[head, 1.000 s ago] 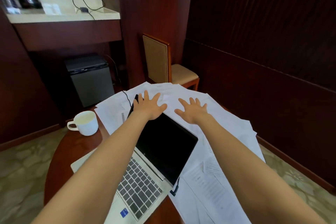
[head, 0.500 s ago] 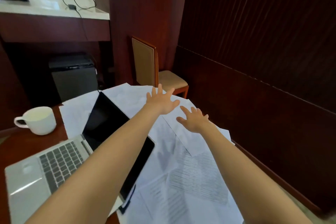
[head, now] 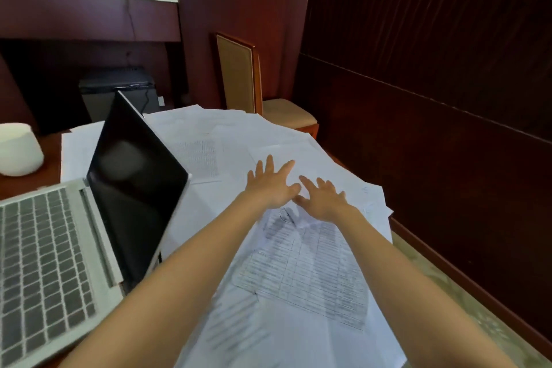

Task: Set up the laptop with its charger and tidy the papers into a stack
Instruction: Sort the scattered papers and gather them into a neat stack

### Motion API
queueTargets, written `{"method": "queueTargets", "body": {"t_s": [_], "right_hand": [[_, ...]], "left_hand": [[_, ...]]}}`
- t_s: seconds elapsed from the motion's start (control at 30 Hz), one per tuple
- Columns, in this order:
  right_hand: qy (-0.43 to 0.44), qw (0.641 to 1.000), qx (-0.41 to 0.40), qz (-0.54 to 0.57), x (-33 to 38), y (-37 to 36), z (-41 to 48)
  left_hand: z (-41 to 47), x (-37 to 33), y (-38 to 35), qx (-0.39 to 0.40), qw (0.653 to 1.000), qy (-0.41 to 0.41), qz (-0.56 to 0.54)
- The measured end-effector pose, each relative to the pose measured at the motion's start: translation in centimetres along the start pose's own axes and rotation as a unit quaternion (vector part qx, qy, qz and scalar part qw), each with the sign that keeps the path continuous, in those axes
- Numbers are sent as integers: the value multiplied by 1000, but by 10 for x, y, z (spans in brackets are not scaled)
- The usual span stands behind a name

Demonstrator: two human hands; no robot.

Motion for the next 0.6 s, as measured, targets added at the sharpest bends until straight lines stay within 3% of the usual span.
{"method": "queueTargets", "body": {"t_s": [0.37,0.47,0.6], "right_hand": [[125,992,-12,31,15,-41,-16],[146,986,-60,45,17,-52,-22],[154,977,-126,77,15,-53,-21]], "left_hand": [[-37,26,-62,-39,994,97,-25],[-52,37,-74,-58,990,127,-35],[-71,41,-83,-109,987,114,34]]}}
Point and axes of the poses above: each hand's wrist, its own z-axis towards the middle knuckle, its own y-axis out of the back of the hand, x = y × z, the point moved 7 cm from there along z, towards the middle knuckle, and after that the axes turned 7 degrees about -y, right-handed, at the moved point
